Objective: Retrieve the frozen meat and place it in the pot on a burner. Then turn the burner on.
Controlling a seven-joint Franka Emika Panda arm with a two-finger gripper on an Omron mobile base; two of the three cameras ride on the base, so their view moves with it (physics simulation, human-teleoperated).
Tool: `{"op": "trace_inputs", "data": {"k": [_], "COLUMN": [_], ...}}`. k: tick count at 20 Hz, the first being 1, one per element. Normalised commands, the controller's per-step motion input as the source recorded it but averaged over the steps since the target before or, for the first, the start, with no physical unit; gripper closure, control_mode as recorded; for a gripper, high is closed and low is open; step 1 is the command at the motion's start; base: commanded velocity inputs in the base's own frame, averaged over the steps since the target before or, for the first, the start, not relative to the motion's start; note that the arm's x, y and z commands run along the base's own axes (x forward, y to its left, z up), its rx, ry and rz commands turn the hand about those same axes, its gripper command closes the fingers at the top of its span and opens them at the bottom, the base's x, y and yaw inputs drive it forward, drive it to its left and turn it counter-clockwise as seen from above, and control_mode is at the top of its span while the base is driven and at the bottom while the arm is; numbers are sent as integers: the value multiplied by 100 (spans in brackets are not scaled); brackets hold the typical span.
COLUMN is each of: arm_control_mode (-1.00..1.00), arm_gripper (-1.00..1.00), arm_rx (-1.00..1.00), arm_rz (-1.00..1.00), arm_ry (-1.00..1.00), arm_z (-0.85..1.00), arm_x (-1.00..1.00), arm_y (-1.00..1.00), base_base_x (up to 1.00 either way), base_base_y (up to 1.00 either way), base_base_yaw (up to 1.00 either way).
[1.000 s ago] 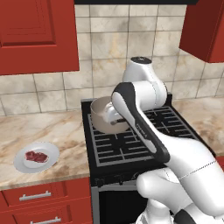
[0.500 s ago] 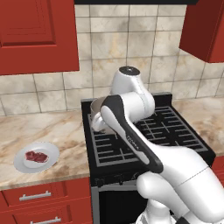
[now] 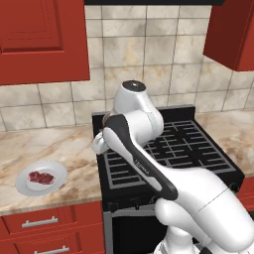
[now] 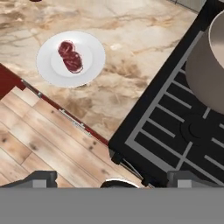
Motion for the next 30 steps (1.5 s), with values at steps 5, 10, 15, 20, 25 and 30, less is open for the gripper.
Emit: {"op": "trace_inputs", "data": {"k": [5, 10, 15, 20, 25, 30], "arm_control_mode": [-100, -100, -100, -100, -100, -100], "arm_gripper": [-100, -100, -100, -100, -100, -100], "arm_rx": [0, 0, 0, 0, 0, 0], "arm_rz": [2, 0, 0, 1, 0, 4], "arm_ry": [0, 0, 0, 0, 0, 0], "arm_z": [0, 0, -4, 0, -1, -8], "arm_x": [0, 0, 0, 0, 0, 0], "arm_y": [25, 16, 17, 18, 18, 24], "base_base_x": [0, 0, 0, 0, 0, 0], "base_base_y": [0, 0, 0, 0, 0, 0], "base_base_yaw": [0, 0, 0, 0, 0, 0]}}
